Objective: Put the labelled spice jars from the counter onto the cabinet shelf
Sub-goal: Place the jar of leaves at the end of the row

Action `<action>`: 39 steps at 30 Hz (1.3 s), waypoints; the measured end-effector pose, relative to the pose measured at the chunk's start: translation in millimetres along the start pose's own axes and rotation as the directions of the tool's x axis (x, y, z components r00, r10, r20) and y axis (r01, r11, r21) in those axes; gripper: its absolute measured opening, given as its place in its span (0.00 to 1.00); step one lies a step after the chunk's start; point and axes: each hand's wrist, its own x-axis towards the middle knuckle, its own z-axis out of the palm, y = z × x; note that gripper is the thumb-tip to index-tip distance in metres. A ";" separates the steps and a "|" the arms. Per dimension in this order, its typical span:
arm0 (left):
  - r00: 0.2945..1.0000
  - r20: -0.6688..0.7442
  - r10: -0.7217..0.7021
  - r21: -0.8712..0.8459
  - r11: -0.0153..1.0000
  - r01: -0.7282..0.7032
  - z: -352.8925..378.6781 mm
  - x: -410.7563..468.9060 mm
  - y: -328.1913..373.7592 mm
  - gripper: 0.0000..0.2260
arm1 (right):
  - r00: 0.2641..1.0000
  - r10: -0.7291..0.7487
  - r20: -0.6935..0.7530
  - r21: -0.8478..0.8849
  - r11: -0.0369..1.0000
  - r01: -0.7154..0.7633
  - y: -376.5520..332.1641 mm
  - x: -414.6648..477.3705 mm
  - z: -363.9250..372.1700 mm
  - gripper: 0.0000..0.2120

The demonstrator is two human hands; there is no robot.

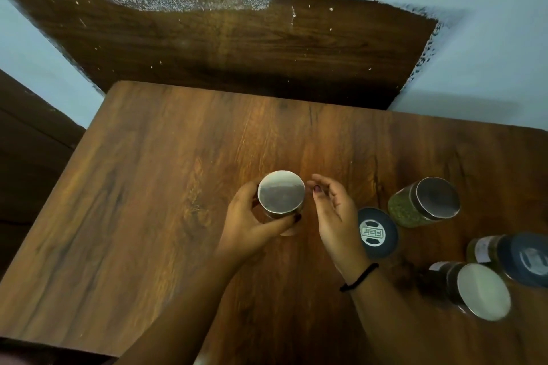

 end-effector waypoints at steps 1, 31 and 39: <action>1.000 0.012 0.004 -0.056 0.998 -0.003 -6.0 2.7 5.4 0.27 | 1.000 -0.011 0.004 0.015 1.000 0.011 -4.0 1.2 -0.5 0.13; 0.932 -0.075 0.354 -0.465 0.815 -0.347 -101.9 22.1 196.9 0.25 | 0.850 -0.498 0.172 0.260 0.855 0.448 -171.4 -37.7 -13.7 0.32; 0.895 -0.044 0.443 -0.408 0.810 -0.421 -115.5 22.0 245.5 0.32 | 0.828 -0.549 0.119 0.419 0.783 0.459 -221.8 -48.2 -19.6 0.26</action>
